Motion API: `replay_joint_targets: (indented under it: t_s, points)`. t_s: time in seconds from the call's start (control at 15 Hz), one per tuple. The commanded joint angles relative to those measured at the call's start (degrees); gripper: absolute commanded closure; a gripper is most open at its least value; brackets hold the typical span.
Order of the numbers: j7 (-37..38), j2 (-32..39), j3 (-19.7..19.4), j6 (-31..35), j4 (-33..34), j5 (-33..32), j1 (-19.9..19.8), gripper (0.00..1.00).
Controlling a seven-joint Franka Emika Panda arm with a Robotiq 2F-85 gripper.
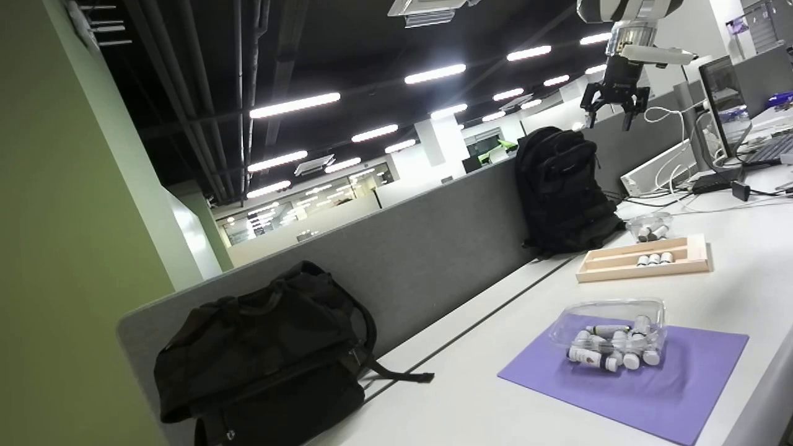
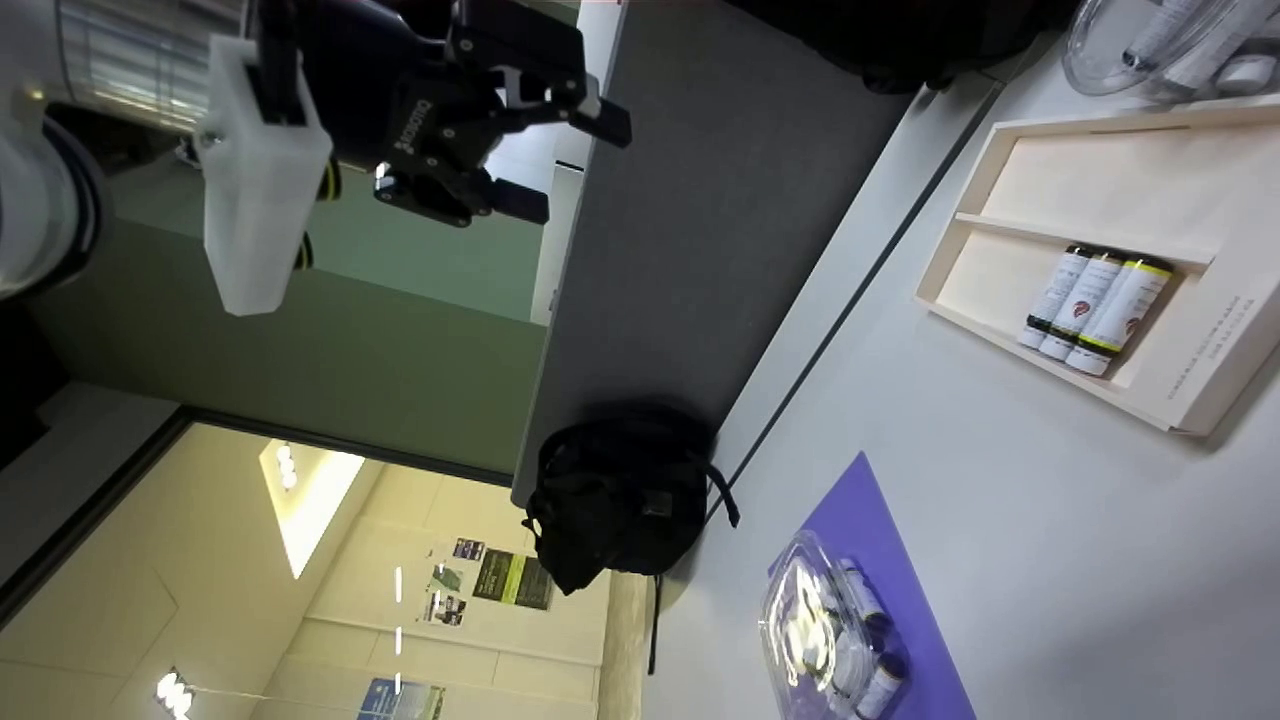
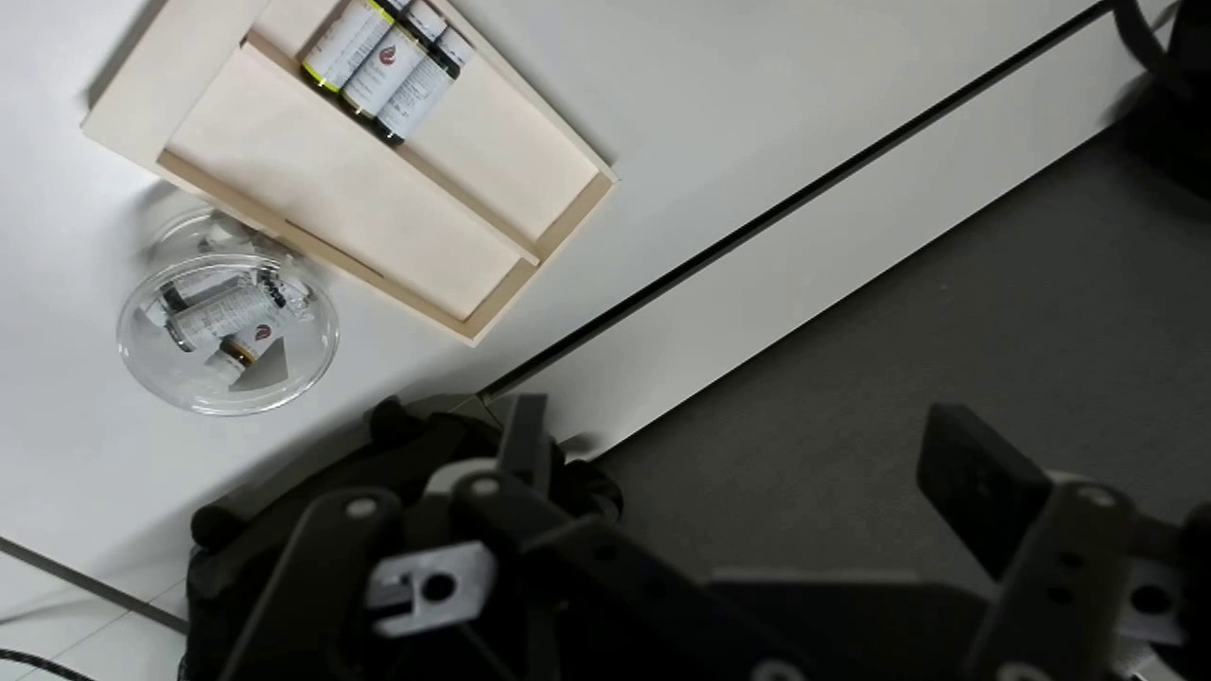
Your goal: Take the three bottles off the tray and put them on the counter
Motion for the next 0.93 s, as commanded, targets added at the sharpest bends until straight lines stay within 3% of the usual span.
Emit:
replay_joint_targets:
  t_s: [0.0,0.33,0.6,0.87]
  points:
    - [-0.02,0.07,2.01,-0.14,0.08,0.12,-2.06,0.00]
    - [0.03,0.07,2.01,-0.14,0.08,0.12,-2.06,0.00]
    - [10.48,5.78,3.89,0.75,4.64,3.24,-2.83,0.00]
    - [20.28,14.11,5.95,4.81,9.05,1.00,-3.95,0.00]
